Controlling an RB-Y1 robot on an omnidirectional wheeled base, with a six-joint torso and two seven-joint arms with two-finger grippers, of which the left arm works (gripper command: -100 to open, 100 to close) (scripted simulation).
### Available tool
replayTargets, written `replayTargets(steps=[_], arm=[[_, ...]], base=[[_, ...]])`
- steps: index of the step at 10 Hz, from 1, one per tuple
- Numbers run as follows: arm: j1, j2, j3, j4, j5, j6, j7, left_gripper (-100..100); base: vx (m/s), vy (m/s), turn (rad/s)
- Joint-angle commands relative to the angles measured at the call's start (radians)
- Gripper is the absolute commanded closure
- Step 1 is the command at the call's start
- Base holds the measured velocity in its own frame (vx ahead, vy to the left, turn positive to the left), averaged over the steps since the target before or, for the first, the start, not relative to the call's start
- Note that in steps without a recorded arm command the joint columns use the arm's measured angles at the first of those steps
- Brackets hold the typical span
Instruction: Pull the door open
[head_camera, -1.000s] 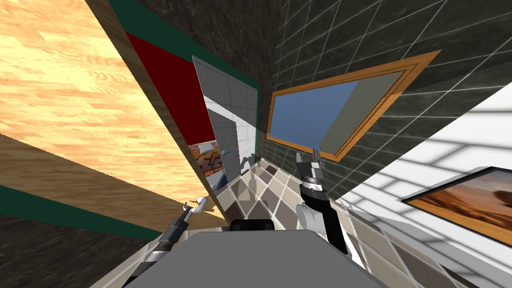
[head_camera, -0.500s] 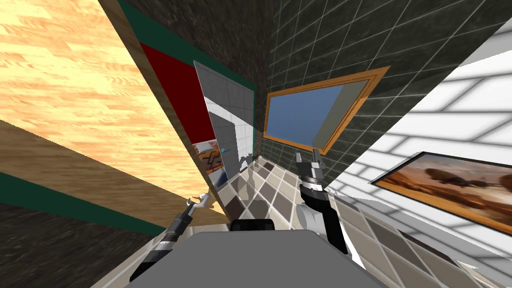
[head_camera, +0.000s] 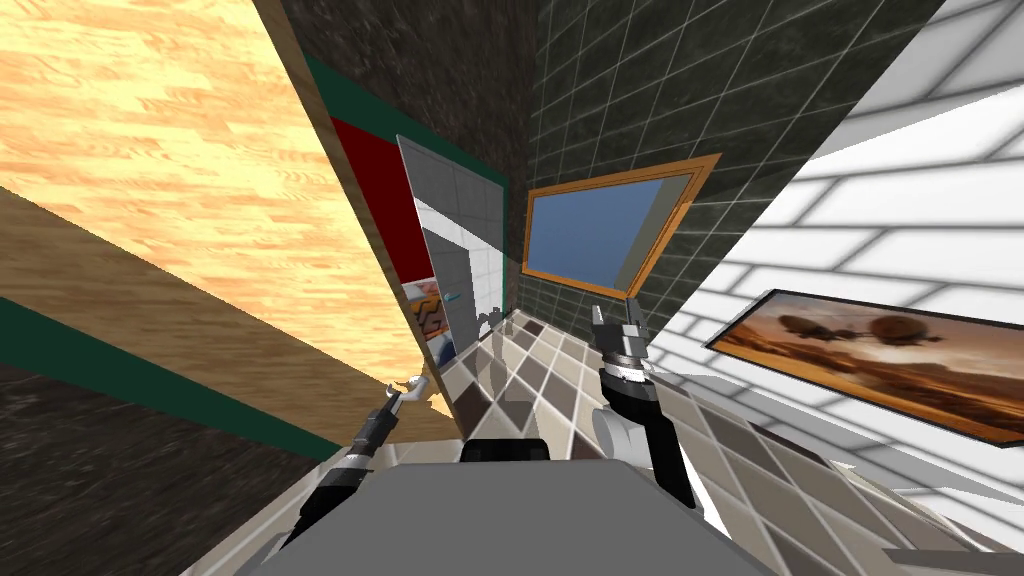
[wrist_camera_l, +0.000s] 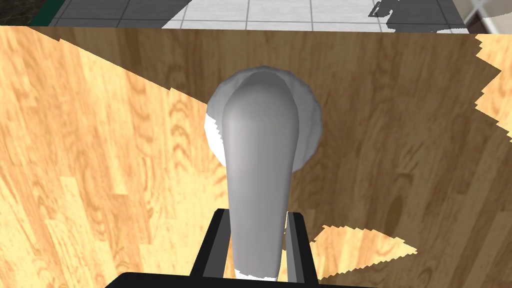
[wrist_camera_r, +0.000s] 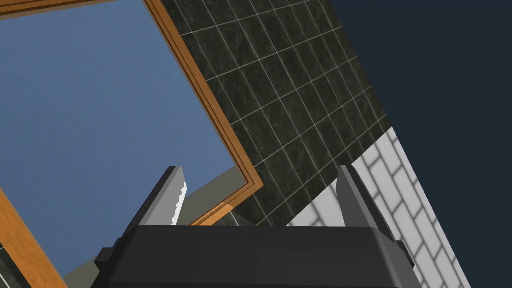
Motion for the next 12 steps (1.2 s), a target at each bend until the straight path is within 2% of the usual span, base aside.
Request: replayTargets(steps=[1, 3, 5, 6, 7, 8, 9, 12], arm=[[-0.019, -0.011, -0.023, -0.004, 0.002, 0.022, -0.006, 100], [-0.027, -0.012, -0.027, -0.002, 0.005, 0.028, -0.009, 100], [-0.068, -0.017, -0.046, 0.004, 0.017, 0.061, -0.020, 100], [-0.068, -0.017, -0.046, 0.004, 0.017, 0.061, -0.020, 100], [-0.091, -0.019, -0.056, 0.007, 0.024, 0.078, -0.027, 100], [-0.098, -0.020, -0.059, 0.008, 0.026, 0.084, -0.029, 100], [-0.118, -0.022, -0.068, 0.011, 0.032, 0.099, -0.034, 100], [-0.143, -0.025, -0.079, 0.015, 0.039, 0.119, -0.041, 100]], base=[[-0.238, 0.045, -0.096], [-0.128, 0.033, -0.042], [-0.117, 0.017, -0.076], [-0.155, 0.050, -0.074], [-0.194, 0.066, -0.085], [-0.178, 0.062, -0.096], [-0.180, 0.075, -0.085], [-0.131, 0.053, -0.042]])
